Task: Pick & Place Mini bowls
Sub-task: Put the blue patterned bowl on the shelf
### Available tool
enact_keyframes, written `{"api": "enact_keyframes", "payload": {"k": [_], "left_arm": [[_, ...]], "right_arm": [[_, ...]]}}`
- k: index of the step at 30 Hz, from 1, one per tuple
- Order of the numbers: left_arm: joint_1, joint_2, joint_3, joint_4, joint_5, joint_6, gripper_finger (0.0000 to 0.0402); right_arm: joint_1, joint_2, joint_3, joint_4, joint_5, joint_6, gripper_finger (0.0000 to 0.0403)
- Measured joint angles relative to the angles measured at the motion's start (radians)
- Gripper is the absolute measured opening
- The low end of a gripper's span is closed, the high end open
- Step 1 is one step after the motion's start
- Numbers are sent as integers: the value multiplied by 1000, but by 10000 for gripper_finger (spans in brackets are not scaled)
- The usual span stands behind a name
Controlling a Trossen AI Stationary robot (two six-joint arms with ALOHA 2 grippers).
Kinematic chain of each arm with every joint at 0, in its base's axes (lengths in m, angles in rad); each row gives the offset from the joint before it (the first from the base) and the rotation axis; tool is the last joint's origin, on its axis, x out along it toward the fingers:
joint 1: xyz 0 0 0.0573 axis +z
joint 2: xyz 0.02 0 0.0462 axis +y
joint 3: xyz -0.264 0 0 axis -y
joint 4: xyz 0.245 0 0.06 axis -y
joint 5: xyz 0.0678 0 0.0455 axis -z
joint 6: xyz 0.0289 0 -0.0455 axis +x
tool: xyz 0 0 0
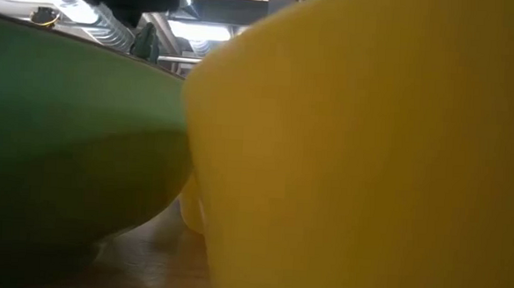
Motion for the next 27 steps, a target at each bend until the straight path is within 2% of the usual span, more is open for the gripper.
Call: {"api": "enact_keyframes", "payload": {"k": [4,6,10,14,23,27], "left_arm": [[-81,0,0,-25,-44,-19,3],[-122,0,1,-60,-104,-64,2],[-188,1,72,-343,-273,-278,2],[-244,23,133,-516,-321,-386,2],[-303,88,310,-614,-357,-316,3],[-311,120,372,-653,-369,-222,3]], "right_arm": [[0,0,0,-8,0,-10,4],[0,0,0,-7,0,-15,4],[0,0,0,-1,1,-12,4],[0,0,0,-23,22,-15,4],[0,0,0,-81,27,0,18],[0,0,0,-80,27,8,10]]}}
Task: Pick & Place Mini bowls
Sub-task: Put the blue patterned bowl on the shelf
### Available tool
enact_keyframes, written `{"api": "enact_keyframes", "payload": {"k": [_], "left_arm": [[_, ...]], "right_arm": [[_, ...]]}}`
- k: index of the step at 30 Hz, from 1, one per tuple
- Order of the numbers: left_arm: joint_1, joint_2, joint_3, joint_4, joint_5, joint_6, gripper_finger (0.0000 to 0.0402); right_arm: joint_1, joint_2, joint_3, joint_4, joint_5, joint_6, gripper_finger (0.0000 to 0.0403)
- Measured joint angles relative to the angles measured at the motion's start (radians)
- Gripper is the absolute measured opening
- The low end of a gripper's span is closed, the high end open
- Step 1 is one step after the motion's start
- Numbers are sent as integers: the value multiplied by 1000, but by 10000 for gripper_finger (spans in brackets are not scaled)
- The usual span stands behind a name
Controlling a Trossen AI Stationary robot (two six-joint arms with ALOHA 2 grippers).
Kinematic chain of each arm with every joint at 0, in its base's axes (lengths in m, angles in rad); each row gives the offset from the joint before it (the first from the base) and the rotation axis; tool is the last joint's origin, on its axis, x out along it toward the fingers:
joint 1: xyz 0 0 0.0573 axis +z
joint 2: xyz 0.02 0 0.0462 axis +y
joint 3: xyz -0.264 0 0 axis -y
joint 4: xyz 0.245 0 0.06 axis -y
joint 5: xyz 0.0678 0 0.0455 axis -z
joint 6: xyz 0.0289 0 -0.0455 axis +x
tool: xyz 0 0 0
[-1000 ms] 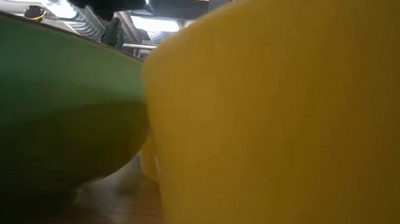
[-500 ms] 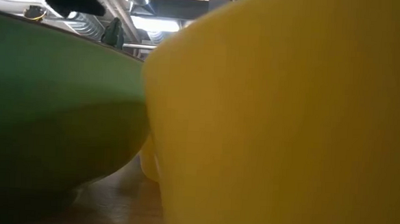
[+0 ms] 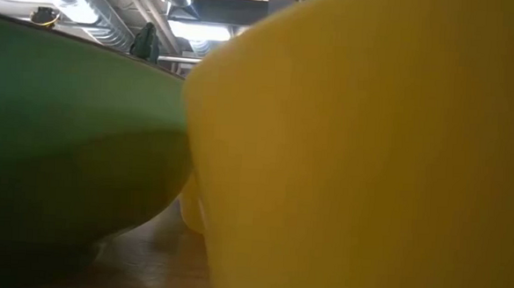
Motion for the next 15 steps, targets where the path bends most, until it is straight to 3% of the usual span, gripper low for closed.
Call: {"api": "enact_keyframes", "payload": {"k": [4,6,11,15], "left_arm": [[-3,6,-18,191,-141,260,3],[7,1,-47,343,-146,449,3],[119,-71,-120,524,174,705,3],[231,-167,-183,548,297,745,3]], "right_arm": [[0,0,0,0,27,-3,4],[0,0,0,0,35,-1,5],[0,0,0,-2,35,-23,22],[0,0,0,-8,34,-24,24]]}}
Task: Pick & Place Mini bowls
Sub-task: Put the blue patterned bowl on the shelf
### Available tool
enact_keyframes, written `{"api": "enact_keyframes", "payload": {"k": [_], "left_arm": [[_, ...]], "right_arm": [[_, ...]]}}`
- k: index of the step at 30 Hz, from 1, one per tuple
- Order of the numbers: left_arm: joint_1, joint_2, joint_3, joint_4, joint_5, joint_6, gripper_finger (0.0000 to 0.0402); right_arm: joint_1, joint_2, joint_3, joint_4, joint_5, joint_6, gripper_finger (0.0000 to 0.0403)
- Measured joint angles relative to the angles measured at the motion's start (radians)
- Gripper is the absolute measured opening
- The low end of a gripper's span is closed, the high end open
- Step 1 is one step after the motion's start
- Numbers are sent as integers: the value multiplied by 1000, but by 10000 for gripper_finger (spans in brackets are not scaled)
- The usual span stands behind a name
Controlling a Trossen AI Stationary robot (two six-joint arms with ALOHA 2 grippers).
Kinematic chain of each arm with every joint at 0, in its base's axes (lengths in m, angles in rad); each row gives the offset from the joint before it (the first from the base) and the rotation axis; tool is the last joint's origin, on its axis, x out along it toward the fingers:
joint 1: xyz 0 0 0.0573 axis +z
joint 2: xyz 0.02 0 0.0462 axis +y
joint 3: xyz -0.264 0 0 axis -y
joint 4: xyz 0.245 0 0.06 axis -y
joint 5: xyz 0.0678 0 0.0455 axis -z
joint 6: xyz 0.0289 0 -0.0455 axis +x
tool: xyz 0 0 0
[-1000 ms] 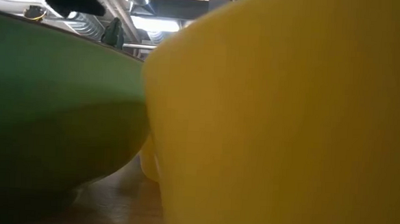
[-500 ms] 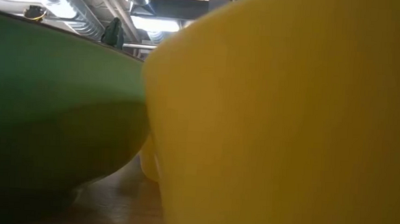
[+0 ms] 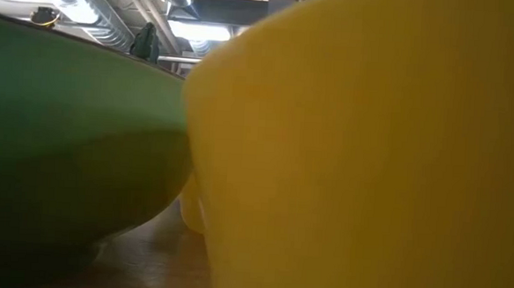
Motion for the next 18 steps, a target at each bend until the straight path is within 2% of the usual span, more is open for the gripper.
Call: {"api": "enact_keyframes", "payload": {"k": [2,5,8,11,13,16,18], "left_arm": [[43,-78,-45,13,93,7,2],[97,-204,-166,176,232,23,2],[156,-295,-319,390,263,61,2],[250,-326,-450,510,303,98,1],[310,-324,-504,581,383,96,2],[377,-330,-521,629,510,108,3],[401,-347,-515,605,528,89,3]], "right_arm": [[0,0,0,-16,0,1,21],[0,0,0,-39,0,-2,16],[0,0,0,-33,0,-3,9],[0,0,0,-7,0,-3,5],[0,0,0,-5,1,-10,4],[0,0,0,-4,2,-32,10],[0,0,0,0,2,-31,15]]}}
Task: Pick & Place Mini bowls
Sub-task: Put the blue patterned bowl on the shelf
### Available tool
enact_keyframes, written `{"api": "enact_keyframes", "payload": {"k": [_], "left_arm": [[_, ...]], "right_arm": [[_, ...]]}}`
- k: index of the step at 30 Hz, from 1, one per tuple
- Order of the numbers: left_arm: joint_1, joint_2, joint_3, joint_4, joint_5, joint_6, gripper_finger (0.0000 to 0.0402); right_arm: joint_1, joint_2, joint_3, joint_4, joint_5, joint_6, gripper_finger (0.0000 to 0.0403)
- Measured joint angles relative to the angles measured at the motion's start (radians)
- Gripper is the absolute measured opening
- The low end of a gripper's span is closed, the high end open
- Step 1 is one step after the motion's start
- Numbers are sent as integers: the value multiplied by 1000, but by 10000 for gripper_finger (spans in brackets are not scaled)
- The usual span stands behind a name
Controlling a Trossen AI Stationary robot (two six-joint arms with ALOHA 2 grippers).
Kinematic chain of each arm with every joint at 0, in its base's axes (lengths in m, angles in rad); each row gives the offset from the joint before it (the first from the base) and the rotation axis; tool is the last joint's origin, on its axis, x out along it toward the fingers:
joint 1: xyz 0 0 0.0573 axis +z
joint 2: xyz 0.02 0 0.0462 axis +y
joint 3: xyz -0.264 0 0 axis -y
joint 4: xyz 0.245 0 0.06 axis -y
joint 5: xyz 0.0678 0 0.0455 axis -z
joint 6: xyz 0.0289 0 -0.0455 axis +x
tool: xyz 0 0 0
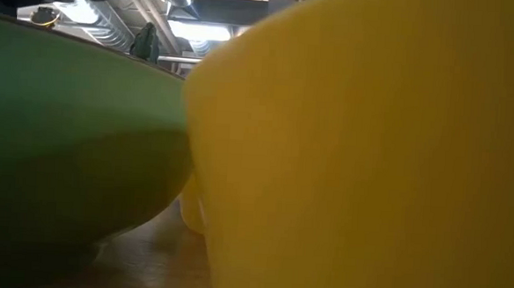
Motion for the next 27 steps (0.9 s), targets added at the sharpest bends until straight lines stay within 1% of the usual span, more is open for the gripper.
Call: {"api": "enact_keyframes", "payload": {"k": [2,7,10,12,14,15,19,23,27], "left_arm": [[13,-18,7,-29,0,-30,3],[10,-77,6,-190,3,-35,1],[-10,-124,6,-215,-40,-17,3],[-22,-151,6,-208,-76,-20,3],[-29,-175,6,-209,-110,-23,3],[-29,-185,6,-210,-126,-22,3],[-29,-201,6,-209,-162,-42,3],[-29,-203,6,-211,-178,-25,3],[-29,-202,6,-210,-178,-50,4]], "right_arm": [[0,0,0,2,1,0,18],[0,0,0,3,1,19,20],[0,0,5,-4,9,122,20],[0,0,46,-69,16,147,16],[2,8,124,-201,25,145,8],[7,20,170,-289,51,146,6],[37,112,386,-688,213,196,8],[51,256,564,-1048,332,326,11],[51,386,676,-1287,389,457,11]]}}
